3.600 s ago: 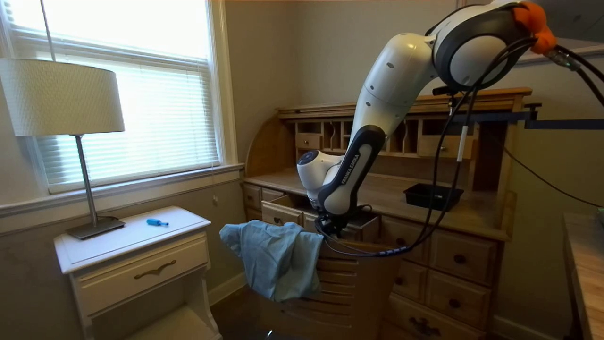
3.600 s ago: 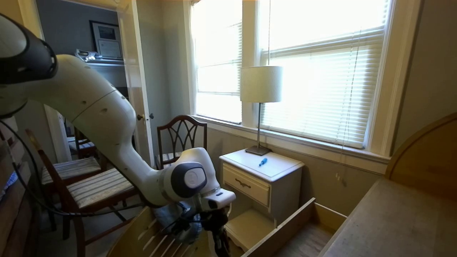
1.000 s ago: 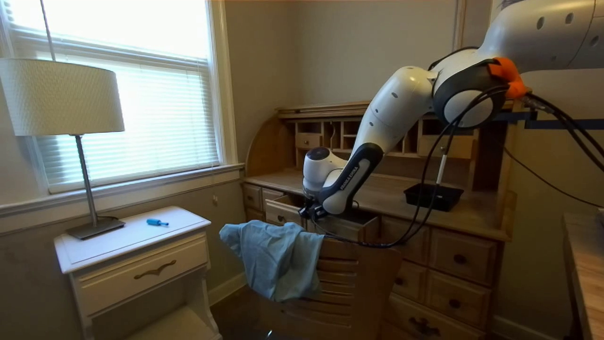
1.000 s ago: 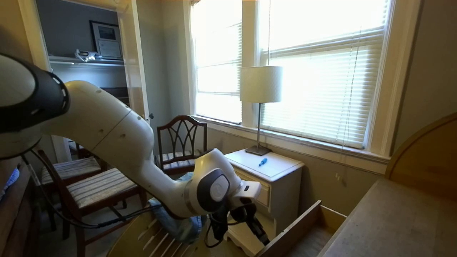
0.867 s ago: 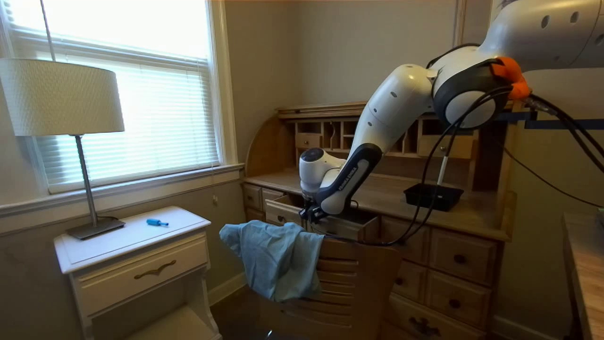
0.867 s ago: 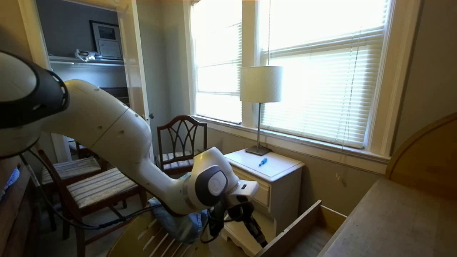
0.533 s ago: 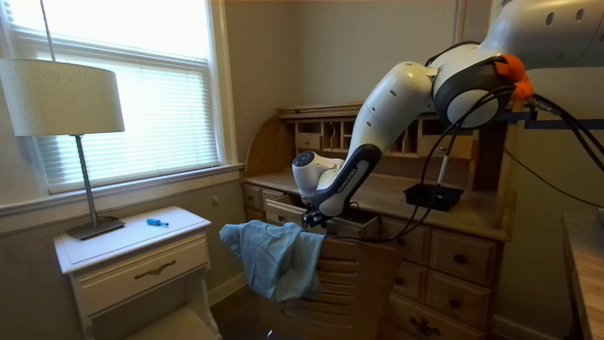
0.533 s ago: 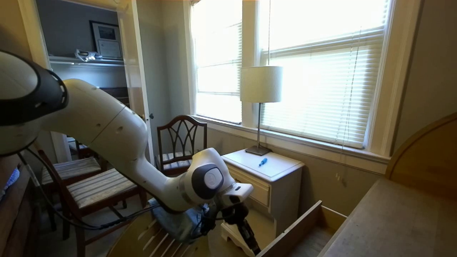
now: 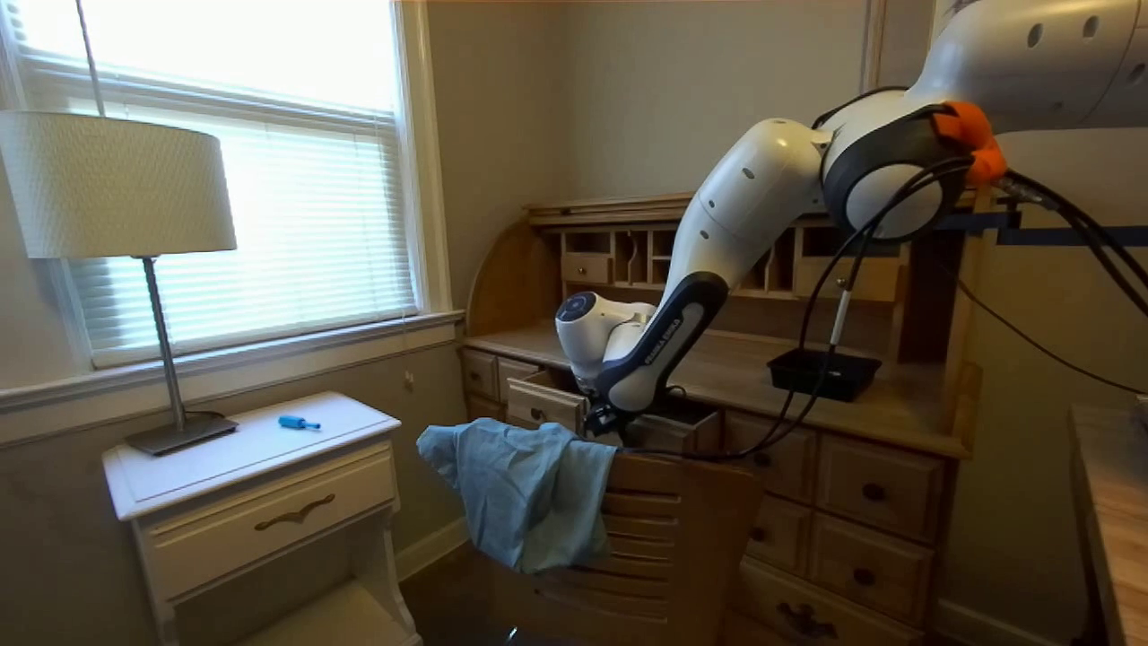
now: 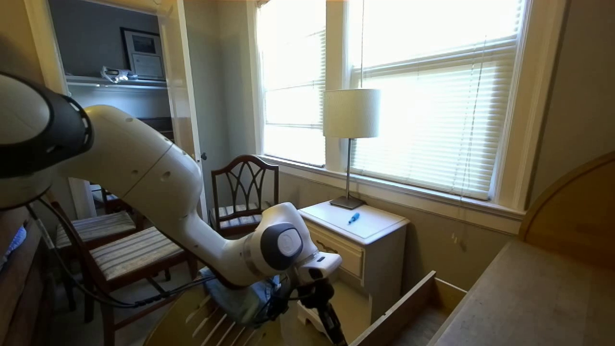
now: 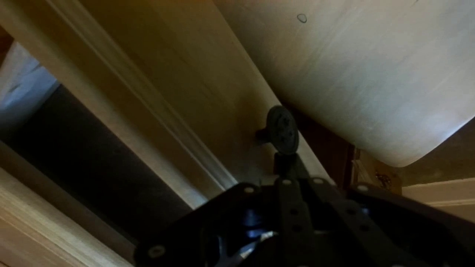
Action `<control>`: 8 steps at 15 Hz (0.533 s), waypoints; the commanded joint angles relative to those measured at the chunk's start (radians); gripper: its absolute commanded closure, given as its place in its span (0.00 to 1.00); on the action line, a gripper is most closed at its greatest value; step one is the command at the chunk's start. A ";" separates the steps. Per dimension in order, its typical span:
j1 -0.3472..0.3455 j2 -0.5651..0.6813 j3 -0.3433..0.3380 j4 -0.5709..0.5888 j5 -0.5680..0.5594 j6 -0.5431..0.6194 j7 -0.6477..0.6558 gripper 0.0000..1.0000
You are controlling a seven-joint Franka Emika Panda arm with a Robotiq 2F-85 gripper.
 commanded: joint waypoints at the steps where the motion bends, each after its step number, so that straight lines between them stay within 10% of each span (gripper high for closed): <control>1: -0.004 0.002 -0.028 -0.012 -0.079 -0.121 0.091 1.00; 8: -0.036 0.008 -0.004 -0.044 -0.130 -0.113 0.213 1.00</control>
